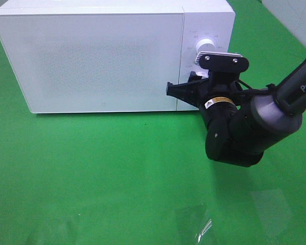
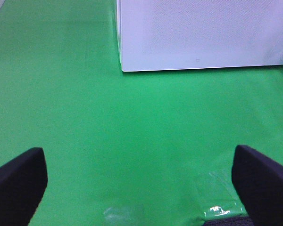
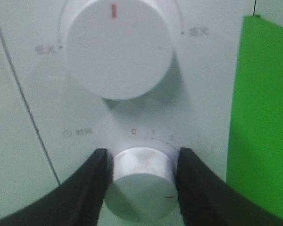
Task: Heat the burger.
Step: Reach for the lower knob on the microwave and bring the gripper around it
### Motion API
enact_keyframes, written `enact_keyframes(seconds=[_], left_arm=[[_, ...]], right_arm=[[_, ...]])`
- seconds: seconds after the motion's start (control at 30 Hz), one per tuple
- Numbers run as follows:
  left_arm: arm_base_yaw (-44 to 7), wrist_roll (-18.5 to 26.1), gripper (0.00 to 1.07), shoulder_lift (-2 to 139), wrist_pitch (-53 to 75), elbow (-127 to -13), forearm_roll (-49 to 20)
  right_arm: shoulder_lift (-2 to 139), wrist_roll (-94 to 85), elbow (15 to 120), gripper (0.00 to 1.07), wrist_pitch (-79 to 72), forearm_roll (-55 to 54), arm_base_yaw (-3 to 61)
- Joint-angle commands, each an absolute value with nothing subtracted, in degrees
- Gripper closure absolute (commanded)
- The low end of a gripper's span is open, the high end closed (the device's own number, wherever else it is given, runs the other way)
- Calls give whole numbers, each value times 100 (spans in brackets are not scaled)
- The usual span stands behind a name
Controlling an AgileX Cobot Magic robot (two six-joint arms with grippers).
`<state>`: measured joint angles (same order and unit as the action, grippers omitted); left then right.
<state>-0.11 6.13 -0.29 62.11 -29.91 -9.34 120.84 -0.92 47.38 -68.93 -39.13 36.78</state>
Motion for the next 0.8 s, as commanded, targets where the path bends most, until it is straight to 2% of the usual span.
enact_keyframes(seconds=[0.03,0.07,0.1,0.13,0.17,0.2,0.27,0.33,0.53,0.8], left_arm=[[6,619,8,-120,6136,-2985,-957],[6,619,8,-120,6136,-2985,-957],[6,619,8,-120,6136,-2985,-957],[6,619,8,-120,6136,-2985,-957],[6,619,8,-120,6136,-2985,-957],[6,619,8,-120,6136,-2985,-957],[6,619,8,-120,6136,-2985,-957],[6,619,8,-120,6136,-2985,-957],[6,619,8,-120,6136,-2985,-957],[6,619,8,-120,6136,-2985,-957]], right_arm=[[12089,2326,4882,107,-7076,-3128,3604],[12089,2326,4882,107,-7076,-3128,3604],[12089,3438,4882,107,-7070,-2968,3604],[12089,3438,4882,107,-7070,-2968,3604],[12089,4635,4882,107,-7019,-2813,3604],[12089,4635,4882,107,-7019,-2813,3604],[12089,6228,4882,107,-7002,-2521,3604],[12089,6778,4882,107,-7036,-2366,3604],[12089,7930,4882,107,-7225,-2103,3604],[12089,8090,4882,107,-7546,-2091,3604]])
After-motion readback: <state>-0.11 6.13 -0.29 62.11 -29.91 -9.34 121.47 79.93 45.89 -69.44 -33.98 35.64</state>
